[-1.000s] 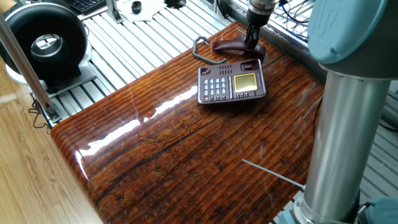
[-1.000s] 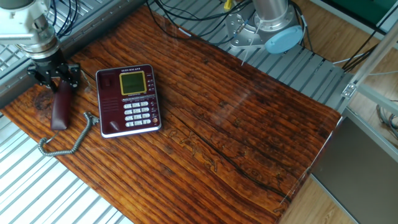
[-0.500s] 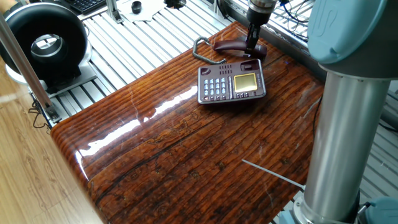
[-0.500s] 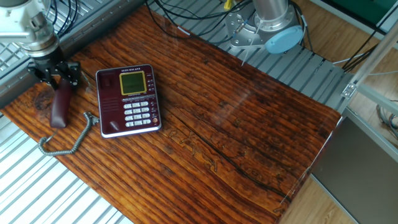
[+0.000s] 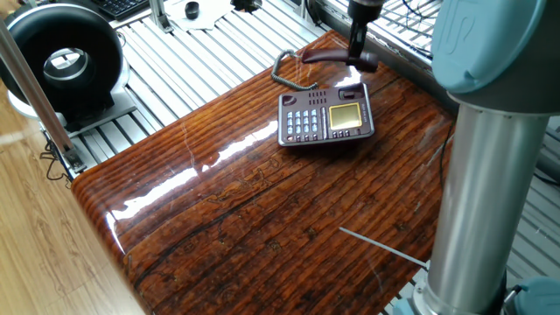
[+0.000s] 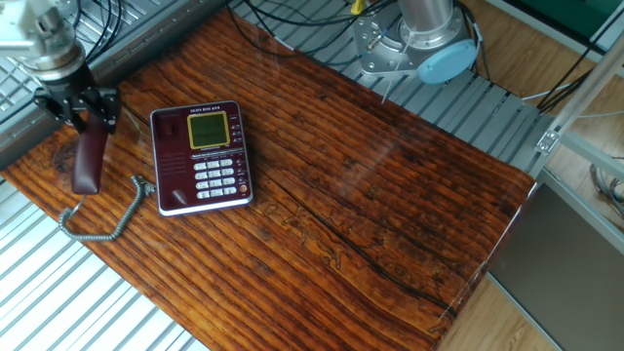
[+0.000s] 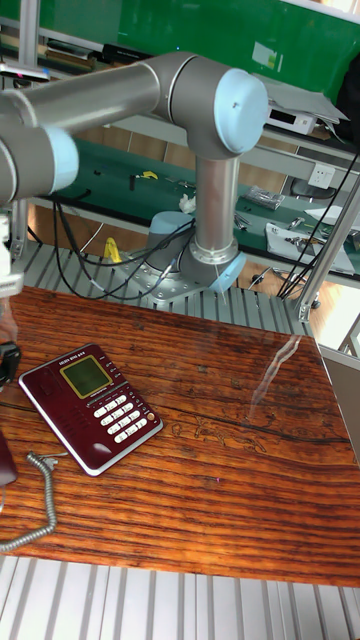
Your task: Place the handset of the telephone on the corresponding phone cradle
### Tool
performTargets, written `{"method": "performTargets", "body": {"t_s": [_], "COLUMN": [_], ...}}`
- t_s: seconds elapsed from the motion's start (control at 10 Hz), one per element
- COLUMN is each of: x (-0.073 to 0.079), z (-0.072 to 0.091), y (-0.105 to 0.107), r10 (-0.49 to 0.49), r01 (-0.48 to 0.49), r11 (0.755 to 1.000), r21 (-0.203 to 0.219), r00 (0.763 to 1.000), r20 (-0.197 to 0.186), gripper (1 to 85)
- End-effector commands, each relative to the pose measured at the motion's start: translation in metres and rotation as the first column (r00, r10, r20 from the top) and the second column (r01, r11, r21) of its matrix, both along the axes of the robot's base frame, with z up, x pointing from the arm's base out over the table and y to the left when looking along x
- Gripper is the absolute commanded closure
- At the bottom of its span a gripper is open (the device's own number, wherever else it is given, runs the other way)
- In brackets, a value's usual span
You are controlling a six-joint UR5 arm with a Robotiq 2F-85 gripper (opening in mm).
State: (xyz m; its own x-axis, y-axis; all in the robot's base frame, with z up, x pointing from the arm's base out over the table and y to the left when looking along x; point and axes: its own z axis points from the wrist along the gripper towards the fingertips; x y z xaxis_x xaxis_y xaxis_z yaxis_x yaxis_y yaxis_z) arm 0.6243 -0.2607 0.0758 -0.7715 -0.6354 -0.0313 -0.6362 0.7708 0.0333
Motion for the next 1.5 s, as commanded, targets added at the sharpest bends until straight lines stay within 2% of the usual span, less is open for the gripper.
{"method": "performTargets", "body": {"t_s": [0.0,0.1,0.3,0.5,0.8,1.0,1.2,1.3,1.4], "x": [-0.002,-0.002,-0.009,-0.024,-0.025,-0.026,-0.03,-0.04,-0.05], "z": [0.029,0.031,0.035,0.036,0.04,0.036,0.033,0.033,0.03], "y": [0.023,0.031,0.042,0.057,0.082,0.099,0.106,0.112,0.117], "r10": [-0.006,-0.005,-0.008,-0.031,-0.066,-0.064,-0.061,-0.065,-0.052], "r01": [0.006,0.005,0.007,0.023,0.052,0.049,0.036,0.035,0.023], "r11": [1.0,1.0,1.0,0.998,0.995,0.995,0.988,0.985,0.987], "r21": [-0.001,0.002,-0.017,-0.058,-0.083,-0.092,-0.152,-0.166,-0.157], "r00": [0.999,0.998,0.995,0.988,0.984,0.984,0.984,0.982,0.981], "r20": [-0.047,-0.057,-0.099,-0.152,-0.165,-0.168,-0.165,-0.177,-0.188], "gripper": [57.7,57.3,57.3,60.0,60.7,60.7,60.3,61.0,61.0]}}
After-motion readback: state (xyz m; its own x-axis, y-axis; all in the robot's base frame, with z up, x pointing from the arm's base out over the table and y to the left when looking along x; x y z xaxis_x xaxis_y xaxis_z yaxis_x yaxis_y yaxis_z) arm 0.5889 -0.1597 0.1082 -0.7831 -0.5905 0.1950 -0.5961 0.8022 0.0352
